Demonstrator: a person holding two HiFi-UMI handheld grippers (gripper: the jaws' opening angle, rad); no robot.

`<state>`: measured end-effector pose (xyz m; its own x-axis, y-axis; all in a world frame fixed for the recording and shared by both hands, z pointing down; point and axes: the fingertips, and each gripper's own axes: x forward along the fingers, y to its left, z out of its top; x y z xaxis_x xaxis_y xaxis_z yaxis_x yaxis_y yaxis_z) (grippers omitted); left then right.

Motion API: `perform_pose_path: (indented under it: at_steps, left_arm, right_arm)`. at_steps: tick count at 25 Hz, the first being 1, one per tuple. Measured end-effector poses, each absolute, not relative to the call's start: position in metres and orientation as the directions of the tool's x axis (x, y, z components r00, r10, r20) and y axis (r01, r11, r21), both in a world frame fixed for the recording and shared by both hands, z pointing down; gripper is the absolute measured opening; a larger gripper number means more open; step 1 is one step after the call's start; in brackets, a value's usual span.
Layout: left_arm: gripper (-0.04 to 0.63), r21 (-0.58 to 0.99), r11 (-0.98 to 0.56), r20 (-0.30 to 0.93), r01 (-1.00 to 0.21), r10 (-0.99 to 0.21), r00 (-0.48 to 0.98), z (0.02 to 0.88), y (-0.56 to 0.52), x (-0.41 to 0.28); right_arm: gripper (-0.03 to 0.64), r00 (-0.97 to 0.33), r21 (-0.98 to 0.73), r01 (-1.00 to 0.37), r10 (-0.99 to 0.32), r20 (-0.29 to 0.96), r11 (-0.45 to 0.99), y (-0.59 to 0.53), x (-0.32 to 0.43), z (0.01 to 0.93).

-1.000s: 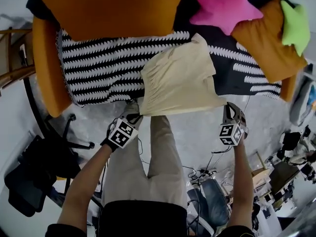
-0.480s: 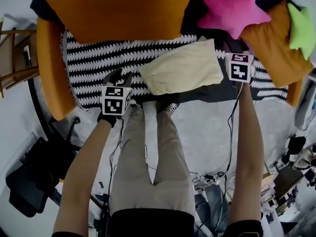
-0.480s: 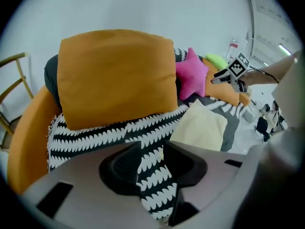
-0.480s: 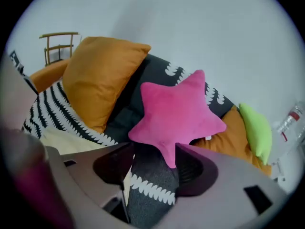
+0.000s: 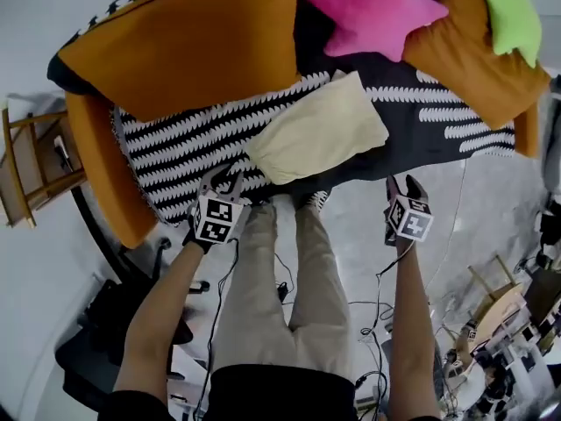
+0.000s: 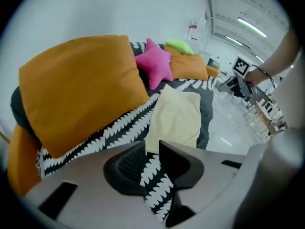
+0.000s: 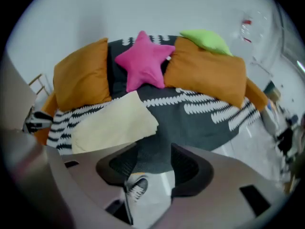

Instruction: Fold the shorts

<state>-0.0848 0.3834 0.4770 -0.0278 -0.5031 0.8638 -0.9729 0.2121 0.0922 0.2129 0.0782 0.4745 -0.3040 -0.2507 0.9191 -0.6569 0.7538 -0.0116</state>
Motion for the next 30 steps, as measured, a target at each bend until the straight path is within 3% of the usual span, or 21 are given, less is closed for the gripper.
perform_pose_path:
  at_steps: [3, 6, 10, 15, 17, 21, 25, 27, 30]
  left_arm:
    - [0.104, 0.122, 0.117, 0.855, -0.986, -0.517, 0.044, 0.476, 0.342, -0.096]
    - [0.052, 0.131, 0.035, 0.822, -0.991, -0.563, 0.089, 0.457, 0.283, -0.115]
    - [0.081, 0.176, -0.12, 0.827, -0.977, -0.521, 0.213, 0.463, 0.217, -0.108]
    - [0.138, 0.228, -0.301, 0.867, -0.926, -0.37, 0.334, 0.499, 0.154, -0.083]
    - [0.178, 0.262, -0.37, 0.876, -0.891, -0.295, 0.381, 0.521, 0.143, -0.066]
    - [0.222, 0.367, -0.554, 0.888, -0.747, -0.032, 0.459, 0.565, 0.156, -0.053]
    - [0.268, 0.507, -0.421, 0.853, -0.752, 0.124, 0.506, 0.595, 0.152, -0.059]
    - [0.322, 0.506, -0.351, 0.859, -0.788, 0.118, 0.499, 0.607, 0.154, -0.054]
    - [0.336, 0.411, -0.336, 0.905, -0.847, 0.041, 0.423, 0.622, 0.158, -0.055]
  right_arm:
    - [0.236, -0.298, -0.086, -0.769, -0.236, 0.925, 0.633, 0.121, 0.244, 0.475]
    - [0.219, -0.294, -0.106, -0.807, -0.239, 0.925, 0.581, 0.144, 0.244, 0.471]
    - [0.198, -0.351, -0.208, -0.867, -0.259, 0.9, 0.453, 0.157, 0.22, 0.474]
    - [0.141, -0.445, -0.398, -0.889, -0.223, 0.867, 0.226, 0.162, 0.175, 0.525]
    - [0.125, -0.45, -0.402, -0.885, -0.209, 0.868, 0.235, 0.158, 0.163, 0.545]
    - [0.148, -0.47, -0.457, -0.882, -0.179, 0.864, 0.112, 0.172, 0.136, 0.569]
    - [0.213, -0.458, -0.471, -0.882, -0.198, 0.867, -0.026, 0.168, 0.118, 0.599]
    - [0.236, -0.425, -0.442, -0.896, -0.202, 0.882, -0.044, 0.172, 0.117, 0.608]
    - [0.252, -0.41, -0.421, -0.907, -0.194, 0.891, -0.017, 0.174, 0.106, 0.619]
